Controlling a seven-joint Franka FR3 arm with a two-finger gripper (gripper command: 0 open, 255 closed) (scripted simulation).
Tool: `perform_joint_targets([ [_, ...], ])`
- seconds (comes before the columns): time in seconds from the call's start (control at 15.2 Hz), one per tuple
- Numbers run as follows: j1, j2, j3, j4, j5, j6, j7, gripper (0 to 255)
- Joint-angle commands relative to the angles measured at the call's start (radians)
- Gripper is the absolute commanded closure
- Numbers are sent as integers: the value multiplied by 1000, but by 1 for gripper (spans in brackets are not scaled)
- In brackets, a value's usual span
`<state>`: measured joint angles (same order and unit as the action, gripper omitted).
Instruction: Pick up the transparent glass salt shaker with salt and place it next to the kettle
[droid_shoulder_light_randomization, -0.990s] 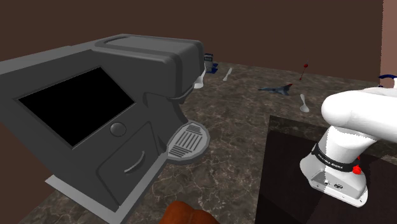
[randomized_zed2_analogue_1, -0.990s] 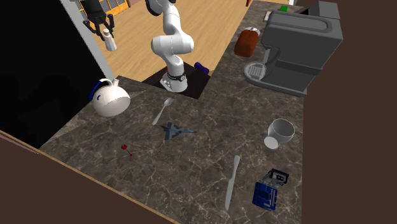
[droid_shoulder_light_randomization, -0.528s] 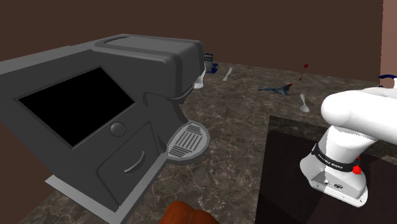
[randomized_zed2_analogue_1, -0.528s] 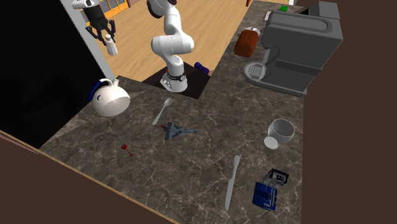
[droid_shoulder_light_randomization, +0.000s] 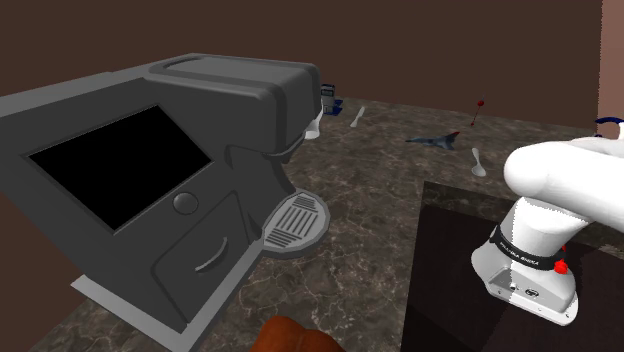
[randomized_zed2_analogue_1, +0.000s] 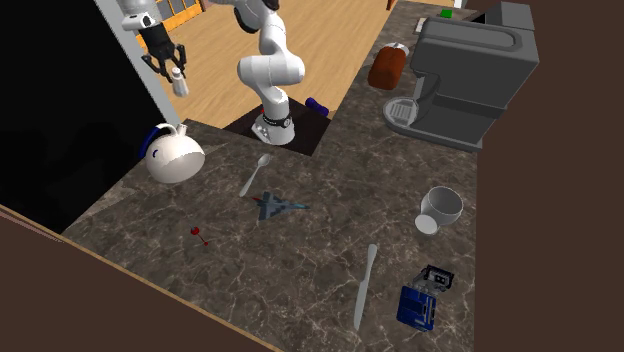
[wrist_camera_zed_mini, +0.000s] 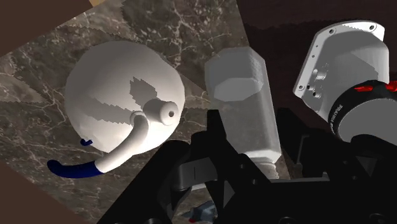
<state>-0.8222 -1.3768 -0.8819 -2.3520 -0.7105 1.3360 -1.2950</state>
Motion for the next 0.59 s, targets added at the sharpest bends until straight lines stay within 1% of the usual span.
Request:
perform_joint_targets([
  [0.0,-10,-14,-16,-27,-16,14,0,255],
  [0.53,-43,-58,-91,-115,-88,68,-5,255],
])
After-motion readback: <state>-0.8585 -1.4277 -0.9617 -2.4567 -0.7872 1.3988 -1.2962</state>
